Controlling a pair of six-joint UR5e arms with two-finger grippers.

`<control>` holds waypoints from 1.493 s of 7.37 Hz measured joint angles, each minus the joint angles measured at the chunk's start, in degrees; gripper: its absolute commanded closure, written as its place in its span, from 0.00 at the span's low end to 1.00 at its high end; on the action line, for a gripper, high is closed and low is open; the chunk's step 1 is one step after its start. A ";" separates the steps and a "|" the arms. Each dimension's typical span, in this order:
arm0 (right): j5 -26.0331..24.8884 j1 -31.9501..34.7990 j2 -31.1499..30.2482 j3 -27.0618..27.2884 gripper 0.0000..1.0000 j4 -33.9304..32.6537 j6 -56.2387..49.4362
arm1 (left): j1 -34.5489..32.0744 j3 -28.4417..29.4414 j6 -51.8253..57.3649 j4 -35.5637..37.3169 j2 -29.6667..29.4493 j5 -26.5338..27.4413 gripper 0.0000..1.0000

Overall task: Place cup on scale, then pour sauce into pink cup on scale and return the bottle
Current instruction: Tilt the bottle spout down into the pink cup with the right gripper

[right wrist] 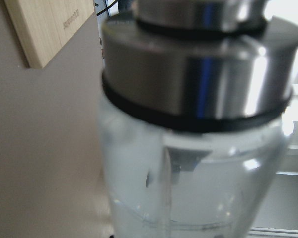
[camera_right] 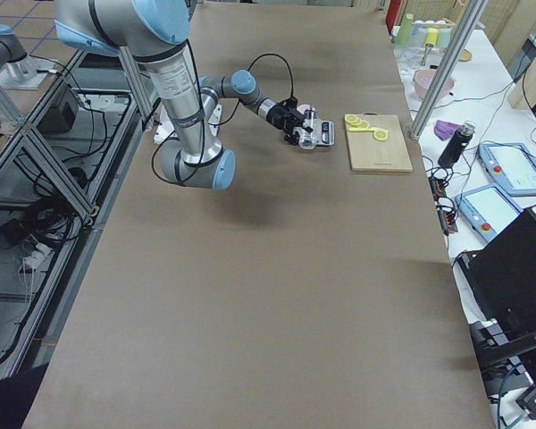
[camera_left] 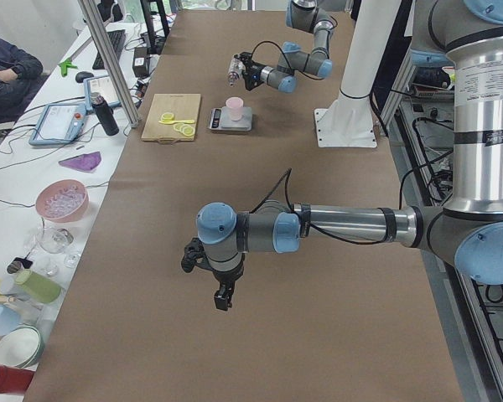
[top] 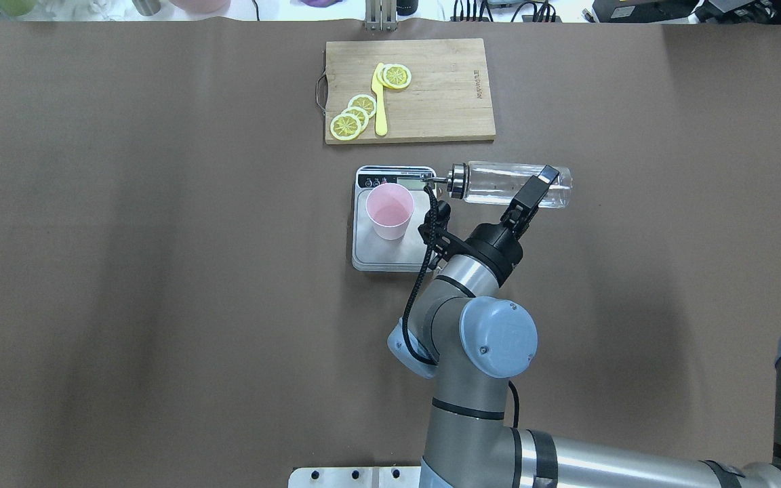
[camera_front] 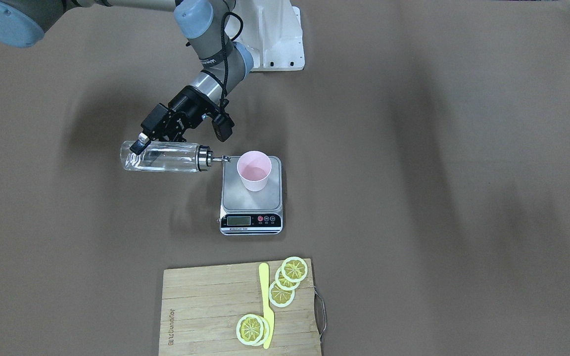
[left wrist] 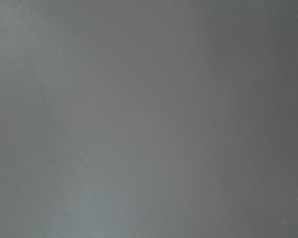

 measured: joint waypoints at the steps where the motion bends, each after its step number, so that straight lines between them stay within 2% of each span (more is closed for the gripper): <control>1: -0.01 -0.05 1.15 -0.75 1.00 -2.14 0.02 | 0.00 0.03 -0.01 0.03 0.01 0.00 0.02; 4: -0.02 -0.23 3.89 -3.69 1.00 -5.29 0.10 | 0.04 0.22 0.00 0.15 -0.01 0.00 0.02; 11: -0.02 -0.94 4.08 -4.21 1.00 -5.77 2.84 | 0.09 0.57 0.02 0.07 -0.12 -0.02 0.02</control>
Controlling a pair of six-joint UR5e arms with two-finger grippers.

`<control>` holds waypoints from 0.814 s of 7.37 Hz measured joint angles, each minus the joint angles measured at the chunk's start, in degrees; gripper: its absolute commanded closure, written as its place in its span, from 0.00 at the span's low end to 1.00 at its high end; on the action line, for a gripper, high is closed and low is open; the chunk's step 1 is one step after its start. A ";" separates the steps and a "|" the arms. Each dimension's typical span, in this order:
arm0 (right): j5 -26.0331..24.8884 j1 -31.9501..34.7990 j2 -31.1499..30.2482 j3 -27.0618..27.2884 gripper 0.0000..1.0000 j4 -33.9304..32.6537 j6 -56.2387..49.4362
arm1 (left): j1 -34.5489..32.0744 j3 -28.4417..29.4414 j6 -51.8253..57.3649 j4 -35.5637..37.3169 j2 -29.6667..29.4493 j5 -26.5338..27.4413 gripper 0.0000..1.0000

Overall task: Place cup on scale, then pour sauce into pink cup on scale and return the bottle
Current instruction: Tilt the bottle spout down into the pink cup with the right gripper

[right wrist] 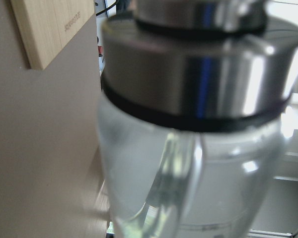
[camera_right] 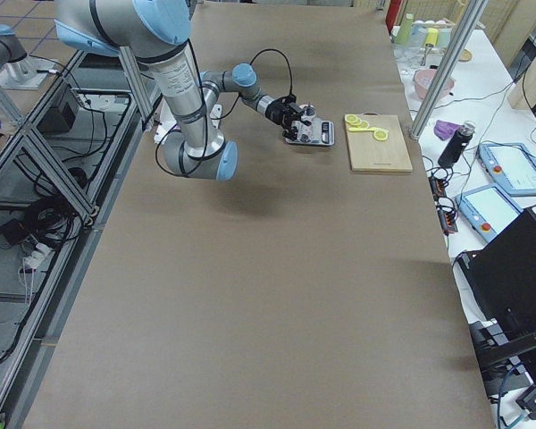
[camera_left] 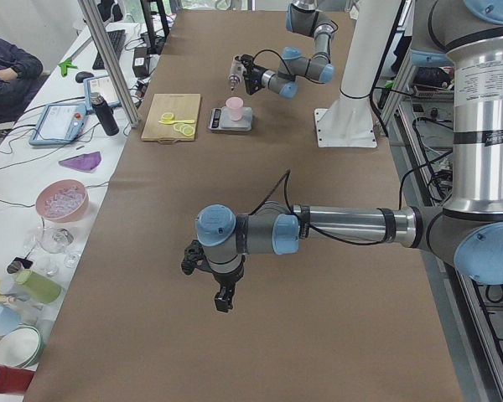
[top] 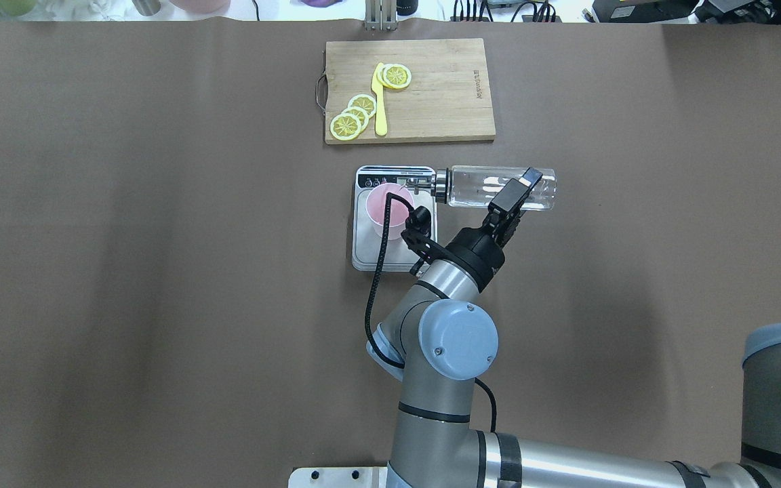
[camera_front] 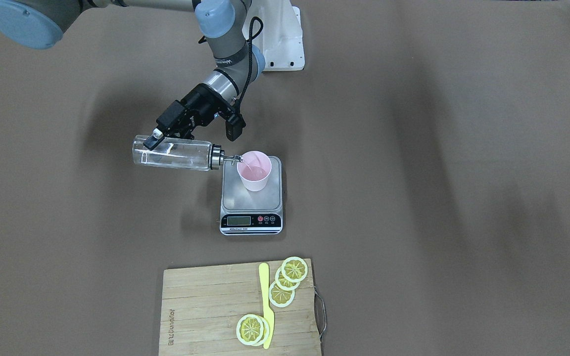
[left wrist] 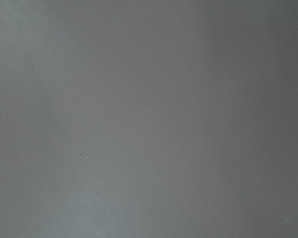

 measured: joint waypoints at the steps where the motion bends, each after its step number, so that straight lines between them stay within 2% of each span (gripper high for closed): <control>1: 0.00 0.03 0.00 -0.03 1.00 -0.01 0.94 | 0.00 -0.04 0.00 -0.04 -0.02 -0.04 0.02; 6: 0.47 0.38 0.13 -0.23 1.00 0.18 5.94 | 0.00 -0.44 0.00 -0.15 -0.03 -0.09 0.02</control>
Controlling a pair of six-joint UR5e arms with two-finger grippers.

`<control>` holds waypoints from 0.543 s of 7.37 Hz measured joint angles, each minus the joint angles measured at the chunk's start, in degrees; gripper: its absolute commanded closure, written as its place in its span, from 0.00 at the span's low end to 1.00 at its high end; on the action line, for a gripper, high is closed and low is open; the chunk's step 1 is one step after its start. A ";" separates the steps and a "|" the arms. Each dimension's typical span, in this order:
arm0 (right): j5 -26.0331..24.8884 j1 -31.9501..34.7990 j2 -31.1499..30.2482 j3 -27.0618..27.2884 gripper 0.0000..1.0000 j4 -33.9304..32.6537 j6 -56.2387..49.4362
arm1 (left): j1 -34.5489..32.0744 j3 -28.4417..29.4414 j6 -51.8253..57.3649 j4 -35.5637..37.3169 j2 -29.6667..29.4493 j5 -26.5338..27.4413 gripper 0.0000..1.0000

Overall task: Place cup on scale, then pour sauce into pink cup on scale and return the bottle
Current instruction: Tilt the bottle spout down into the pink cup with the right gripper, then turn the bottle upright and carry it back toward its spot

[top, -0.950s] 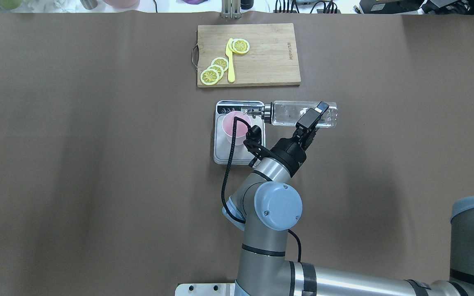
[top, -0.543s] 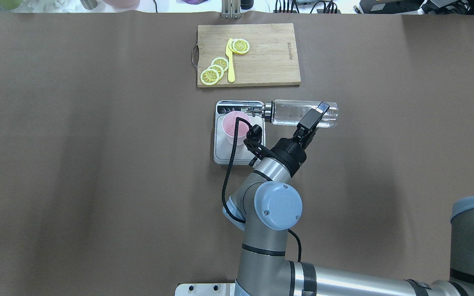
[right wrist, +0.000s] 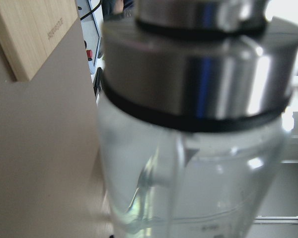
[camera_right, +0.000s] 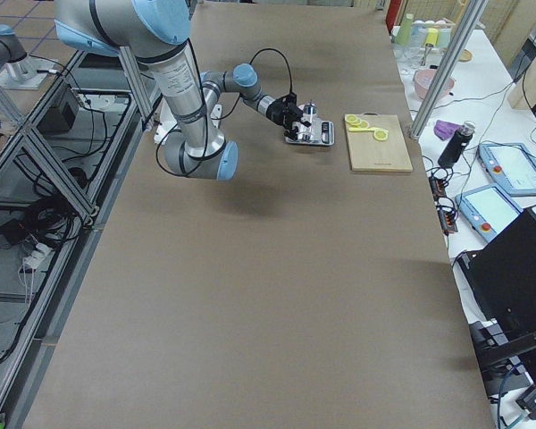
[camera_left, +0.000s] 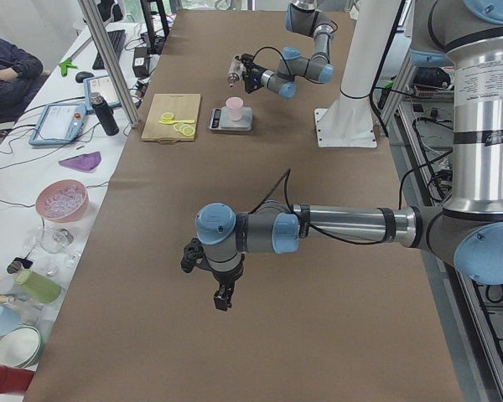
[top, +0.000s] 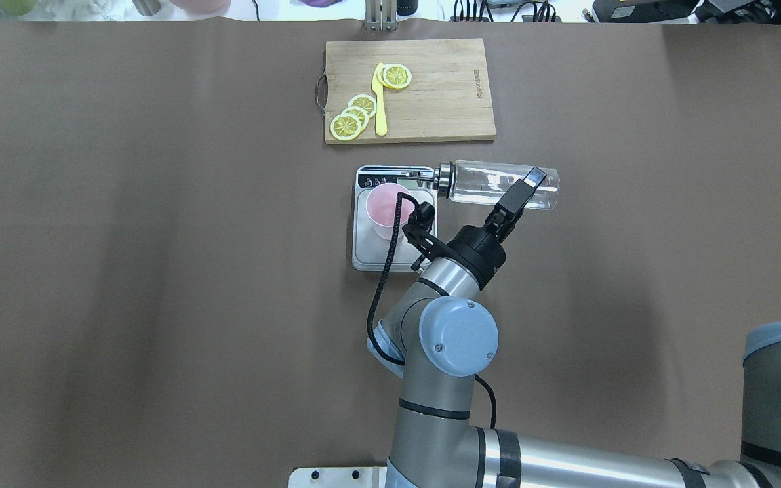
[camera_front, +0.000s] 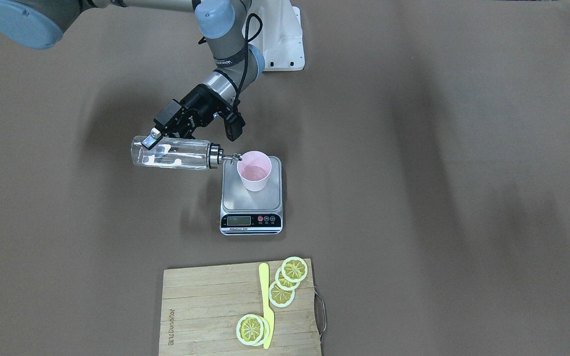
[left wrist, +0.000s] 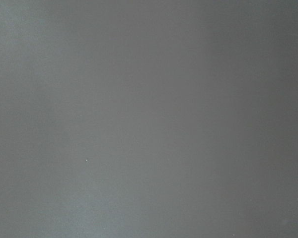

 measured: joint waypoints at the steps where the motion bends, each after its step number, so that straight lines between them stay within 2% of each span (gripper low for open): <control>1: 0.36 0.07 0.15 0.14 1.00 0.15 0.45 | 0.00 -0.23 0.00 -0.07 0.00 -0.21 0.02; 4: 1.84 0.82 0.30 2.24 1.00 1.10 2.75 | 0.00 -0.37 -0.08 -0.39 -0.02 -2.68 0.02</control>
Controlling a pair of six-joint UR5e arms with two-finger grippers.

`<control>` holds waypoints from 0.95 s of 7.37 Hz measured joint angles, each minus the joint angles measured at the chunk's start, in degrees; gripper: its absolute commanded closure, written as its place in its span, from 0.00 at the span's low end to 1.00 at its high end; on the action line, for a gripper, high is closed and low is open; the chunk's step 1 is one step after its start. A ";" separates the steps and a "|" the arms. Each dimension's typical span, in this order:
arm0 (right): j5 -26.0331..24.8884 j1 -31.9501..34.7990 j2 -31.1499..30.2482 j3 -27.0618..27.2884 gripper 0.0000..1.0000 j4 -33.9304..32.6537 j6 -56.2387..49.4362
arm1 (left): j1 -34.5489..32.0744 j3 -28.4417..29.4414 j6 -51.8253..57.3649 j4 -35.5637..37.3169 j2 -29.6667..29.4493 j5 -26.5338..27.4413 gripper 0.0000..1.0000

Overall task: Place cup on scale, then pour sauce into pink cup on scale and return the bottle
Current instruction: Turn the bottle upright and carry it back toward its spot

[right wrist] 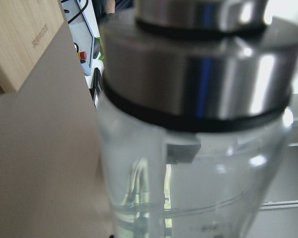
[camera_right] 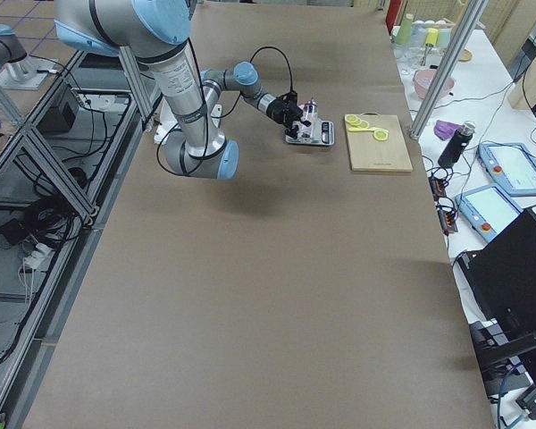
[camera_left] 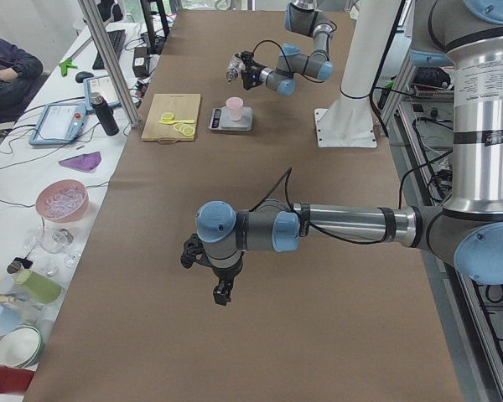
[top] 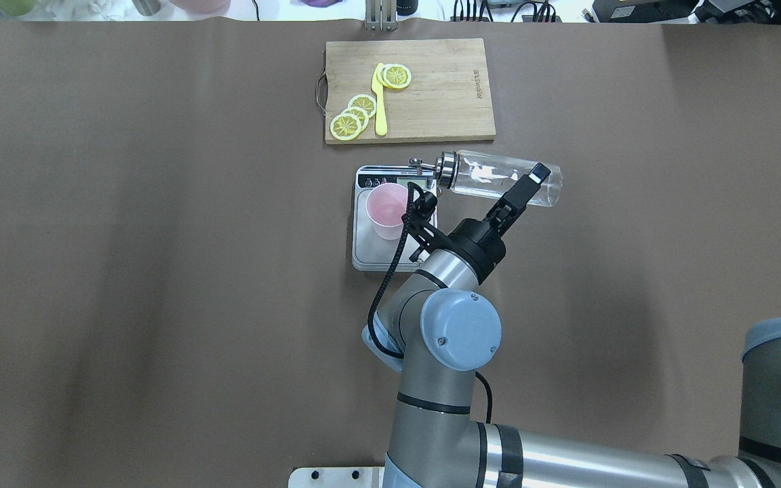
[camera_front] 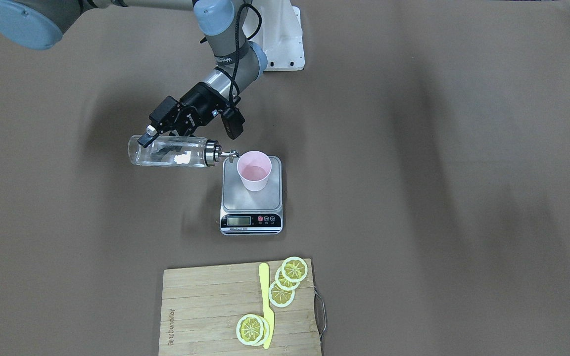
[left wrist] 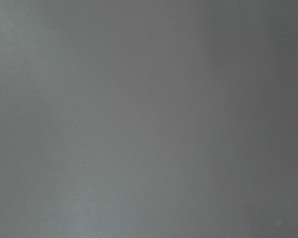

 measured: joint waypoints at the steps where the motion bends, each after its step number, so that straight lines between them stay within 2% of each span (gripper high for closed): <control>1: 1.07 0.31 -0.52 1.28 1.00 1.81 0.16 | 0.00 0.01 -0.01 -0.05 -0.03 -0.20 0.02; 4: 4.38 2.17 -3.84 5.34 1.00 11.88 -2.07 | 0.06 -0.23 -0.01 -0.13 -0.12 -0.31 0.02; 7: 10.27 5.46 -10.96 16.31 1.00 24.70 -7.52 | 0.06 -0.36 0.10 -0.16 -0.15 -0.48 0.02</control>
